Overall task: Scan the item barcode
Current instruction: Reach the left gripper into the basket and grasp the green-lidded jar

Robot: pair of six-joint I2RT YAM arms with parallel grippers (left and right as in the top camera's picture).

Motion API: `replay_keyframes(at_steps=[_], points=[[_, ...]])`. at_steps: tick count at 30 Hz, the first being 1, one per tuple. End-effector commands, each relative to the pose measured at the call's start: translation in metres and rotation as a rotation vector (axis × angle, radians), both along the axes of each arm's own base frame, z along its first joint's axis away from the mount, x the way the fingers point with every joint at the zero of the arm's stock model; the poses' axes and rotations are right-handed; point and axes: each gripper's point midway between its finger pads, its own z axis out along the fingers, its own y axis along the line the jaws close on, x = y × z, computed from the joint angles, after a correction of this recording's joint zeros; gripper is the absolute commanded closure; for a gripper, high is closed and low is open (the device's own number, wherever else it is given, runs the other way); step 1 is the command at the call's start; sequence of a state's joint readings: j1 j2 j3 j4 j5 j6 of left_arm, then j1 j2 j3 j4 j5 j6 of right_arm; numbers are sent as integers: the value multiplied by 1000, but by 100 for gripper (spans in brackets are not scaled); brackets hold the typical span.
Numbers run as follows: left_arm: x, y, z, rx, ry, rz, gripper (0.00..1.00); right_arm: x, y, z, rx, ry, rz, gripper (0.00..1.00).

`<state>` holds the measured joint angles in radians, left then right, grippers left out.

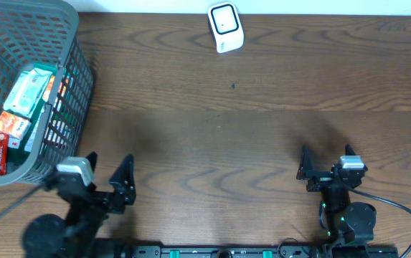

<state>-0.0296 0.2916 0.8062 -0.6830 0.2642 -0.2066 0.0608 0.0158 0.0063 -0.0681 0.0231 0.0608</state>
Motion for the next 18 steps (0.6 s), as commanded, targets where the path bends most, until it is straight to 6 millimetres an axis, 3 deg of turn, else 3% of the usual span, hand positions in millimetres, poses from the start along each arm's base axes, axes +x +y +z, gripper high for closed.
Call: replay_keyframes(at_steps=[1,3,4,8,14,18], points=[[4,-3,45,29,67,-25,20,0,-3,-2,12,6,-18,1],[7,-3,59,69,158,-40,20,0,-3,-2,12,6,-18,1],[10,-3,66,87,197,-48,3,0,-3,-2,12,6,-18,1],[29,-3,90,110,345,-64,3,0,-3,-2,12,6,-18,1],[64,-1,79,120,491,-56,2,0,-3,-2,12,6,-17,1],[85,23,77,141,500,103,2,0,-3,-2,12,6,-18,1]])
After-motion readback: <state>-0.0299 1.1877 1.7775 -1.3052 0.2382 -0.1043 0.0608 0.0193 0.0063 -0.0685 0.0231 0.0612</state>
